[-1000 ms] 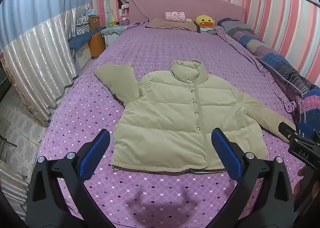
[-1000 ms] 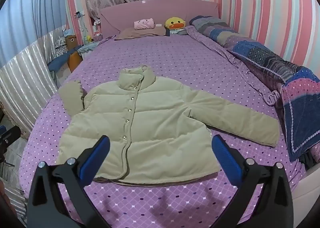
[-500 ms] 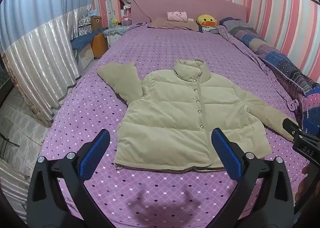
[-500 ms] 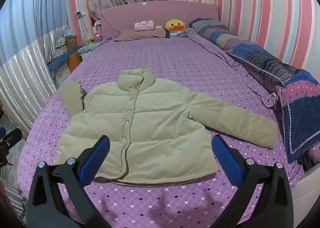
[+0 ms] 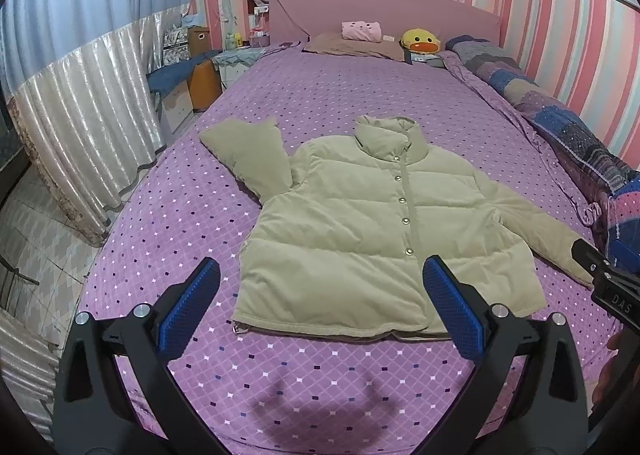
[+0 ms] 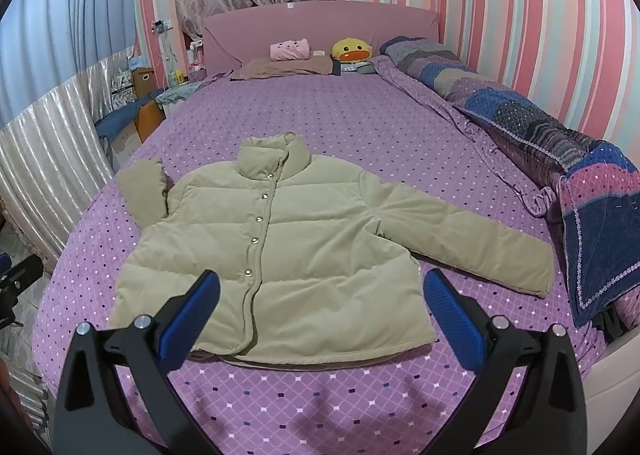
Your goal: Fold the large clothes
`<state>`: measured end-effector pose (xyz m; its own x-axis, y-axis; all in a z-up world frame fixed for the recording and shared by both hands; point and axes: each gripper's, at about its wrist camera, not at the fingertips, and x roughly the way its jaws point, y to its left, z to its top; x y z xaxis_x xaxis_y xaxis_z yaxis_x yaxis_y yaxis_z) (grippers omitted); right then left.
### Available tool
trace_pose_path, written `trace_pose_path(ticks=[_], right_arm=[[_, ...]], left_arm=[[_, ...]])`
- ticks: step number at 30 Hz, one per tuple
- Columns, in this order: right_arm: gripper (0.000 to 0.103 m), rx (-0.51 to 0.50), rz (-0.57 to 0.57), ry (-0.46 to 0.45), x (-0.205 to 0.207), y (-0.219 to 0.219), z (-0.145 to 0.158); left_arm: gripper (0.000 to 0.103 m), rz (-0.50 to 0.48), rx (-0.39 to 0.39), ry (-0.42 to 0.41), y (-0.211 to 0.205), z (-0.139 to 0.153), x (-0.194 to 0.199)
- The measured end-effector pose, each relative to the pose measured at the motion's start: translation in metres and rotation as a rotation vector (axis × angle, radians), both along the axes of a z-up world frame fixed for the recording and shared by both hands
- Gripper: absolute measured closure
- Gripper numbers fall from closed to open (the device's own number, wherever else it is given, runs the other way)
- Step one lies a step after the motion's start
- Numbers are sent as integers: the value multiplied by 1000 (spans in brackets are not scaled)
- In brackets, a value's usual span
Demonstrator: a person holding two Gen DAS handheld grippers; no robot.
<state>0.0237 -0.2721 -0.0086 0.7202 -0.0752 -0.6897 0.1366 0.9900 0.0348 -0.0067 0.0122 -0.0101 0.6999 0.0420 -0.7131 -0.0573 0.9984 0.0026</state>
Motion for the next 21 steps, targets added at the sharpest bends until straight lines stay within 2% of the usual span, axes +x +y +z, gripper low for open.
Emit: trace_pose_path(ticks=[21], right_arm=[[2,-10,2,16,2,4,-10]], left_arm=[[3,31,-13,14,14,-5,-3]])
